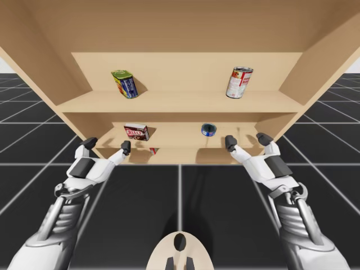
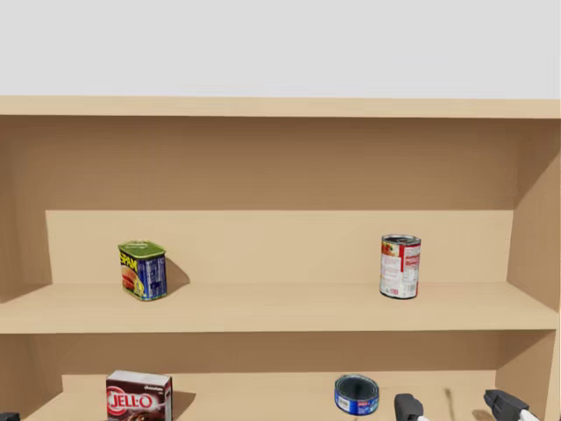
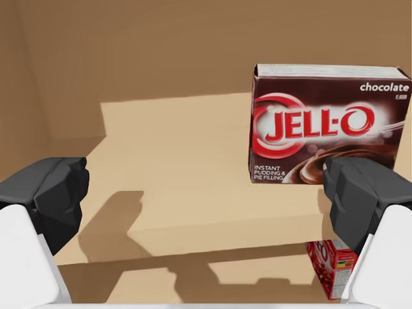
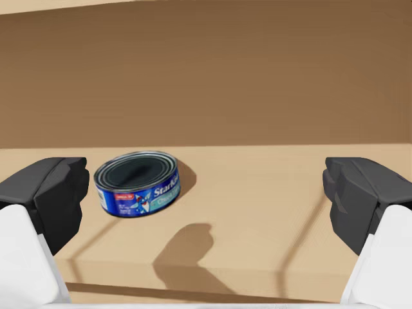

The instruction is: Look through the shelves, find the red soup can, and take it.

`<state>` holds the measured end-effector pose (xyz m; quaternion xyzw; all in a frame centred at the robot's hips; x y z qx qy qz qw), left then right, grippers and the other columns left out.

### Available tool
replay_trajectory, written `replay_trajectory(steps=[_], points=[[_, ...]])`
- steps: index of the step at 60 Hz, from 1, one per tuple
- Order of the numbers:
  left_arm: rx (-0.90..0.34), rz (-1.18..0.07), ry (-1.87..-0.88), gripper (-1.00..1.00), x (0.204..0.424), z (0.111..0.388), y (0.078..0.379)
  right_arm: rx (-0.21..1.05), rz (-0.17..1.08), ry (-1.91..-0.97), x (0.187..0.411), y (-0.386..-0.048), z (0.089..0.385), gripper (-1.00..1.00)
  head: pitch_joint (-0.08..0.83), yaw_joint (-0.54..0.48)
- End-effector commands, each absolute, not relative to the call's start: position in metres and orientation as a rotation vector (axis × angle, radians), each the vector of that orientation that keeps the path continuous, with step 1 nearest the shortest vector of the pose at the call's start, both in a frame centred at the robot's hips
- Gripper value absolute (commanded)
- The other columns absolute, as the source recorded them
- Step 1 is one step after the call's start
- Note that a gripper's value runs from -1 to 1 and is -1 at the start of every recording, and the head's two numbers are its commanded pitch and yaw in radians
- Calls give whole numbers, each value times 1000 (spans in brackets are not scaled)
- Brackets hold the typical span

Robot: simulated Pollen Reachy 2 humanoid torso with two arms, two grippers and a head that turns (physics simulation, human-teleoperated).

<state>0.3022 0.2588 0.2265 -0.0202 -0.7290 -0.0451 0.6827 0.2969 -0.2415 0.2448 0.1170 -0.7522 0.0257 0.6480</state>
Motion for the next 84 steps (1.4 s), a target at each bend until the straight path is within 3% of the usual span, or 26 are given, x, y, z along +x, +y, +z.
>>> replay_trajectory(steps=[1,11,31,40,48,56,67,77,84], points=[[-38,-103,-1634,-1000,303,226,258,262,19,-1713,295,-238,241,-1000,5,-26],[-35,-104,-1633,-1000,303,226,258,281,59,-1707,298,-238,242,-1000,39,-39],[-40,-118,-1636,-1000,302,225,256,254,48,-1728,298,-239,242,-1000,111,-263],[-46,-118,-1639,-1000,302,225,257,234,29,-1741,292,-238,251,-1000,109,-269],[-47,-114,-1636,-1000,302,225,256,196,36,-1781,273,-232,276,-1000,107,-258],[-46,-110,-1634,-1000,302,225,256,145,98,-1843,244,-222,322,-1000,109,-264],[-45,-109,-1633,-1000,301,225,256,103,148,-1887,223,-211,372,-1000,108,-270],[-45,-109,-1632,-1000,301,226,256,119,179,-1877,233,-202,398,-1000,110,-271],[-46,-106,-1631,-1000,301,226,256,155,180,-1822,261,-198,406,-1000,109,-273]])
